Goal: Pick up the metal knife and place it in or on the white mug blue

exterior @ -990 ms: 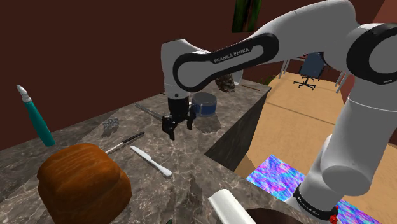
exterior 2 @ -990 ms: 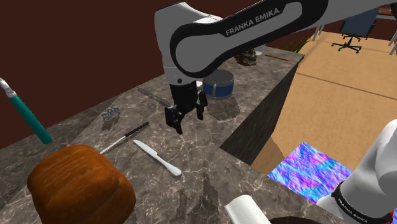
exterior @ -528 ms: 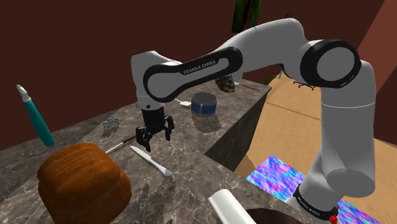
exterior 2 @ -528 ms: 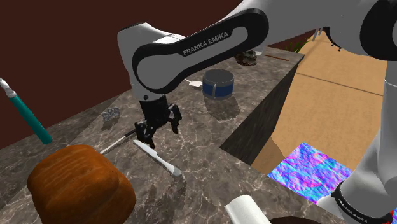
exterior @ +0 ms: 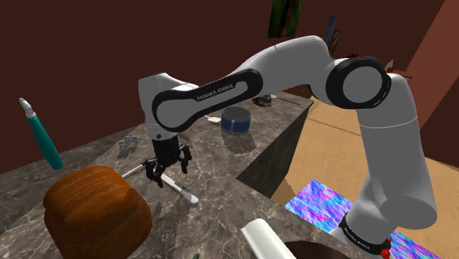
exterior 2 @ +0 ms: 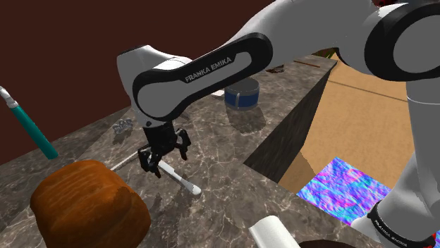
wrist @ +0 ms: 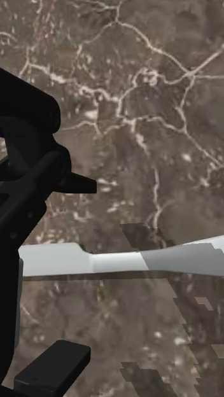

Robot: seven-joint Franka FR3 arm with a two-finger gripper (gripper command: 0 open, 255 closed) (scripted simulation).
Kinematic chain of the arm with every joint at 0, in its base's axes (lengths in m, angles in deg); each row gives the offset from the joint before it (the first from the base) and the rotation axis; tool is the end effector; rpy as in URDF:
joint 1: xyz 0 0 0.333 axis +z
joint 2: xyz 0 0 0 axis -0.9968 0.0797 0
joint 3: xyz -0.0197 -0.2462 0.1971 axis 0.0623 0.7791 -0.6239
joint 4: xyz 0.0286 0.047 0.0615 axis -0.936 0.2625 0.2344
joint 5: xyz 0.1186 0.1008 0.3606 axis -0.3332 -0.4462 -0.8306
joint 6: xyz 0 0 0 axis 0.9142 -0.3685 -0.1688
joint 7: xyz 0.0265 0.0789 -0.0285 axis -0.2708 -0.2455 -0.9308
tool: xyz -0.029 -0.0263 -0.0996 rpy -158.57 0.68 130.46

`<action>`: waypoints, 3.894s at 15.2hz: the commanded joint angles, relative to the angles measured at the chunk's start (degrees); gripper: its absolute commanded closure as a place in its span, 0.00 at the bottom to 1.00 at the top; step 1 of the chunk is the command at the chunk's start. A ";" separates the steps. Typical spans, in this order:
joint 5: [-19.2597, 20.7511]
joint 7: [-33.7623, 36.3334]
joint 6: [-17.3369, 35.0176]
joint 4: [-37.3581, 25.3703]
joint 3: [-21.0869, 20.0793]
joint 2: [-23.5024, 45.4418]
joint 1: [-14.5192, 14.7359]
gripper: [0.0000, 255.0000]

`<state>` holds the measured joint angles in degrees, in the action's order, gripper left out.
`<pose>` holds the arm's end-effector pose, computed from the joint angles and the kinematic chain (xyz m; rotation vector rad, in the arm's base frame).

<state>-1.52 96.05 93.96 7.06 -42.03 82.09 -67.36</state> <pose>0.5255 0.4189 0.3506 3.1177 0.1986 -0.3141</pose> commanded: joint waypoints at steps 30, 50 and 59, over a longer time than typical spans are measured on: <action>-0.77 0.10 -3.96 -2.10 -0.52 -2.03 -0.10 1.00; -1.50 0.62 -18.55 -15.36 -1.21 -3.60 0.83 1.00; -2.81 -6.76 -19.47 -11.24 0.41 -8.42 -5.59 1.00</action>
<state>-4.12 90.59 74.24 -5.25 -41.91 74.47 -71.89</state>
